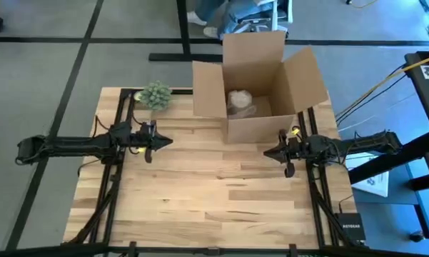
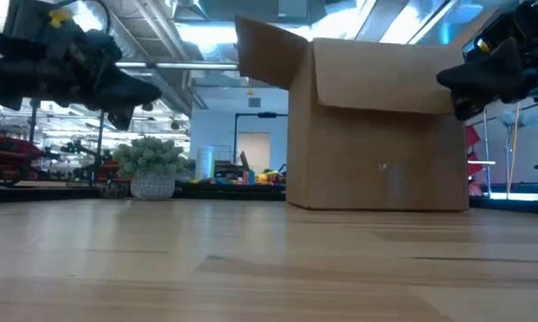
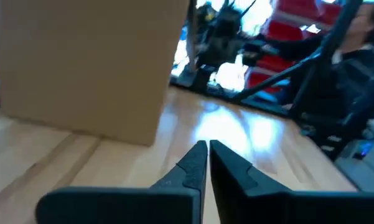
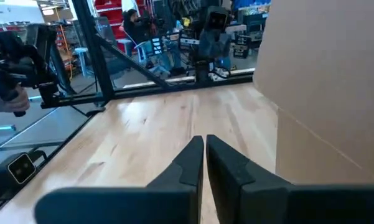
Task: Wrap mug
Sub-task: Return to Home Position
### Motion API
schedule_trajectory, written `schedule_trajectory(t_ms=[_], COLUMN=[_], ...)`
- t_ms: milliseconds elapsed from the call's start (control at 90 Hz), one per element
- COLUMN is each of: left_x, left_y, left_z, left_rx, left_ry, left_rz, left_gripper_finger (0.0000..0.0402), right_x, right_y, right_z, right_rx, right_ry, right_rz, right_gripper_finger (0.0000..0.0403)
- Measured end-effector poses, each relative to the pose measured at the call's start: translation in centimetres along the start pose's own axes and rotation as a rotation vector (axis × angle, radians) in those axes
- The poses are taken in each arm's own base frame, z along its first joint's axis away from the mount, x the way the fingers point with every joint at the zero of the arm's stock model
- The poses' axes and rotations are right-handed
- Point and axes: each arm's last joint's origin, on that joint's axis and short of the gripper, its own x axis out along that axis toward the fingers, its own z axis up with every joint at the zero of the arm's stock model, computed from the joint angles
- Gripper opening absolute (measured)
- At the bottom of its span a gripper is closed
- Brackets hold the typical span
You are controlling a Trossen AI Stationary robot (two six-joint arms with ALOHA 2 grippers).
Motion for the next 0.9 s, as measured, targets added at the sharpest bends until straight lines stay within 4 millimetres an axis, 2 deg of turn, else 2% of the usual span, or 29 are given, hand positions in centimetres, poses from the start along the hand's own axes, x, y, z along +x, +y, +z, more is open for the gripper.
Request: schedule_trajectory(t_ms=[144, 333, 500, 711, 900], left_x=[-0.5, -1.1, -1.9, -3.2, -3.3], left_y=[-0.8, -1.5, -2.5, -2.9, -2.8], left_z=[0.3, -0.2, 0.1, 0.2, -0.4], left_rx=[-0.003, -0.019, 0.007, 0.026, 0.004], left_ry=[-0.02, -0.008, -0.051, -0.1, -0.037], left_rz=[-0.025, 0.081, 0.041, 0.057, 0.051], left_gripper_finger=[0.0001, 0.0001, 0.0001, 0.0001, 0.0001], right_x=[-0.1, -0.1, -0.1, -0.1, -0.1], right_y=[-0.1, -0.4, -0.4, -0.4, -0.4], right_z=[0.0, 0.0, 0.0, -0.1, -0.1], right_rx=[0.017, 0.016, -0.002, -0.007, -0.007], right_ry=[-0.007, -0.014, -0.01, -0.004, 0.0], right_rz=[-0.041, -0.128, -0.128, -0.128, -0.126], right_gripper_finger=[0.0005, 0.0005, 0.0005, 0.0005, 0.0005])
